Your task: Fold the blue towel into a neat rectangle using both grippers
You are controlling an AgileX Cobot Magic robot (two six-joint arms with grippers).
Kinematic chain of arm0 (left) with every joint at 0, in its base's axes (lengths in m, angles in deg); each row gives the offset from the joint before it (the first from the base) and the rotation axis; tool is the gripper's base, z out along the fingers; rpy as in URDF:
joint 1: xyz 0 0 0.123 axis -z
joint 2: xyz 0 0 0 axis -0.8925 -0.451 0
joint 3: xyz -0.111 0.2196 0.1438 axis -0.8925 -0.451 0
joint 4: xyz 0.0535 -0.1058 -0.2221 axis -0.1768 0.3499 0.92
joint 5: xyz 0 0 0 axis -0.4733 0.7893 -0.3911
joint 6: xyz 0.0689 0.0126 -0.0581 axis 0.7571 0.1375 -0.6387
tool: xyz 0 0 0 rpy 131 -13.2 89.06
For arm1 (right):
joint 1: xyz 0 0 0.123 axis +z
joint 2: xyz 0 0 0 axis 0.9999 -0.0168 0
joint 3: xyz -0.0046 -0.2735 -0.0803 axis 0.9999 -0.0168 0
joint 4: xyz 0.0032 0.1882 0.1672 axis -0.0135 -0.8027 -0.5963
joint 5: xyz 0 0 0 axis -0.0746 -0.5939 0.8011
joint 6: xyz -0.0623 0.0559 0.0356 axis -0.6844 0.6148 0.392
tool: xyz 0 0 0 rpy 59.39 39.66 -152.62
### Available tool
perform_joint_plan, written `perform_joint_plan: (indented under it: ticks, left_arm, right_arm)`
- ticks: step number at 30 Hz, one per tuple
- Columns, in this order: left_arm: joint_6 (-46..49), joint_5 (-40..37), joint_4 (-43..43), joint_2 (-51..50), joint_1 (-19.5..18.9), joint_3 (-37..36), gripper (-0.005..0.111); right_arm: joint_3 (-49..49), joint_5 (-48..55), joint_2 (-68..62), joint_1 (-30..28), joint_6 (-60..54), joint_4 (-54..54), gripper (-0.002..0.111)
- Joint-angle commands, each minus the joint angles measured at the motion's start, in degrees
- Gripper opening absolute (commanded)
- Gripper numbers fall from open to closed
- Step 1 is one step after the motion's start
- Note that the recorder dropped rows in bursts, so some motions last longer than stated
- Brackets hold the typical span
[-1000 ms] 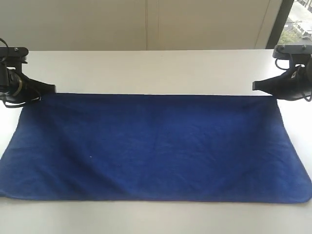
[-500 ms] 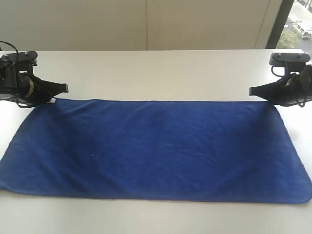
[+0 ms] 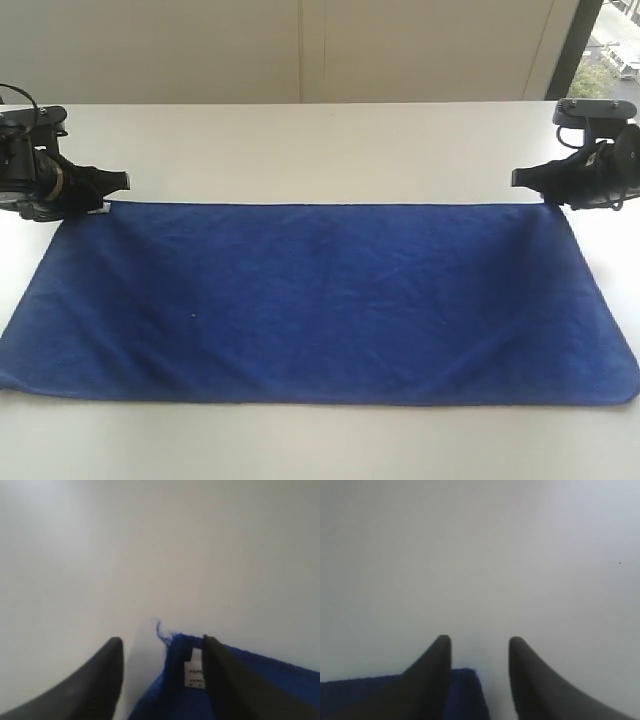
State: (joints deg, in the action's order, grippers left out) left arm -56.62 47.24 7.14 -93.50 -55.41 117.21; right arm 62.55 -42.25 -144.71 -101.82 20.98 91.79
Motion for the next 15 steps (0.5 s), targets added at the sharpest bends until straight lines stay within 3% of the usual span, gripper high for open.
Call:
perform_joint_plan:
  ticks: [1, 10, 13, 15]
  left_arm:
    - [0.98, -1.19, -0.2, 0.34, -0.39, 0.19, 0.082]
    - [6.38, -6.13, -0.2, 9.38, -0.39, -0.43, 0.082]
    - [7.75, -6.63, -0.2, 13.59, -0.39, -2.64, 0.079]
    - [7.9, -5.14, -0.2, 16.45, -0.39, -5.13, 0.068]
  right_arm:
    - [0.21, 1.19, 1.47, -0.46, 0.29, 0.33, 0.062]
    - [0.21, 12.48, 10.17, -0.46, 0.29, 0.33, 0.056]
    - [-0.43, 18.33, 13.16, -0.46, 0.29, 0.33, 0.046]
    - [-1.71, 20.74, 15.13, -0.36, 0.29, 0.33, 0.034]
